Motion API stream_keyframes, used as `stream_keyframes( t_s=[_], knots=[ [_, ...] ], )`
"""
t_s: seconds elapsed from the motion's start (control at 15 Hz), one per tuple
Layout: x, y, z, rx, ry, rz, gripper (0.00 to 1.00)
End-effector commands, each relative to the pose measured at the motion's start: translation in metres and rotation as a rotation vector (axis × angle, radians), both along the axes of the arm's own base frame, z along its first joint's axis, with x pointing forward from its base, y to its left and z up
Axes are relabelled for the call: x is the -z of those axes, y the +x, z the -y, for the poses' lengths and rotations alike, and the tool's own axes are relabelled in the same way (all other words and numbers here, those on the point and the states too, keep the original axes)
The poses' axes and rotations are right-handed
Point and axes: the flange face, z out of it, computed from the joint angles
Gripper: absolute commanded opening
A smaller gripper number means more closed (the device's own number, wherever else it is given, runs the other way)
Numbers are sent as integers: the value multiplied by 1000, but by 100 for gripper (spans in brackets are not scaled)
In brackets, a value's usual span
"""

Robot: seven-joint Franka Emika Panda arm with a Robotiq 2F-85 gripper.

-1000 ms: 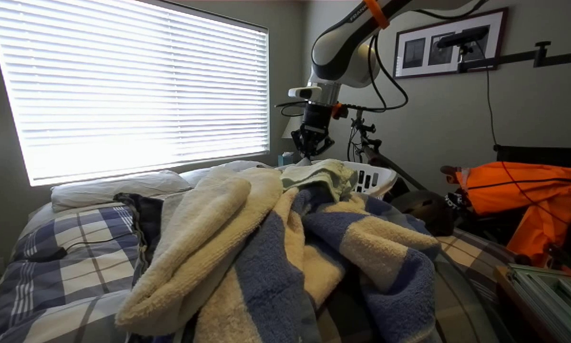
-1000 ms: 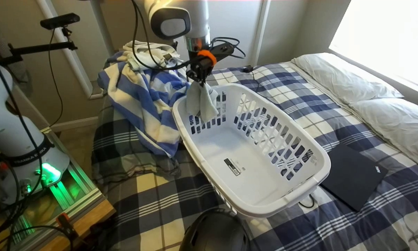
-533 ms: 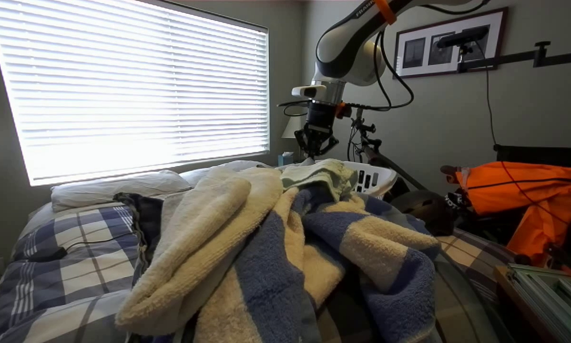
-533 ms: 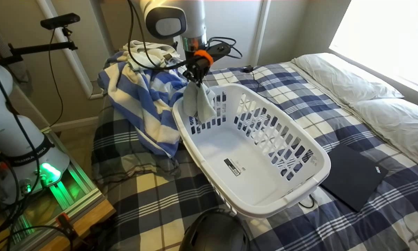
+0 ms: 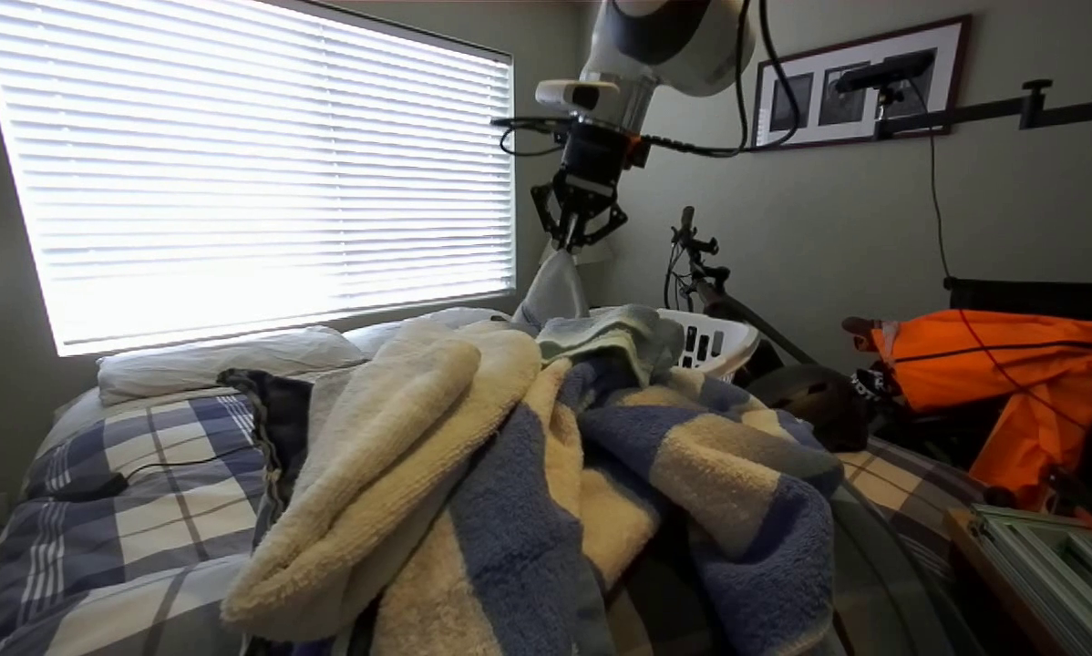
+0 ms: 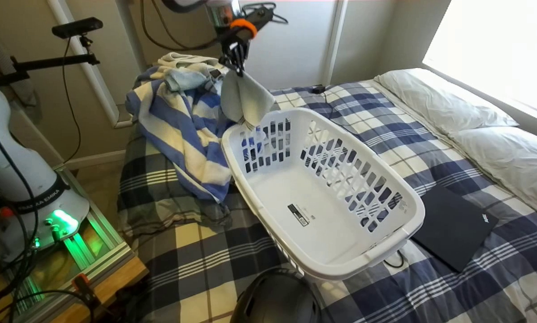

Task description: Remove the towels from the laundry basket and put them on the towel on the left

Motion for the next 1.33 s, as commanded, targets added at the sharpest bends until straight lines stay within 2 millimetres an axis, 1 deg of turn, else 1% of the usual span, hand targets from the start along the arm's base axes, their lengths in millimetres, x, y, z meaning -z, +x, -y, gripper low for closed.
stream_keyframes(
  t_s=[0.0, 0.2, 0.27, 0.4, 0.53, 0.67, 0.87, 0.93, 1.0, 1.07, 1.13, 1.2, 1.27],
  knots=[
    [-48, -41, -62, -176, -16, 92, 1],
    [-74, -59, -108, -320, -6, 162, 1],
    [-79, -63, -121, -364, -4, 189, 1],
    [-83, -69, -145, -456, 15, 226, 1],
    [-78, -75, -167, -554, 48, 245, 1],
    [-69, -76, -183, -644, 70, 276, 1],
    [-53, -79, -201, -791, 134, 293, 2],
    [-50, -82, -204, -832, 162, 290, 30],
    [-49, -84, -206, -861, 176, 280, 32],
    [-56, -89, -217, -858, 168, 254, 37],
    [-54, -92, -210, -846, 171, 221, 45],
    [-55, -95, -207, -848, 175, 209, 51],
    [-61, -101, -206, -841, 174, 191, 57]
  ],
)
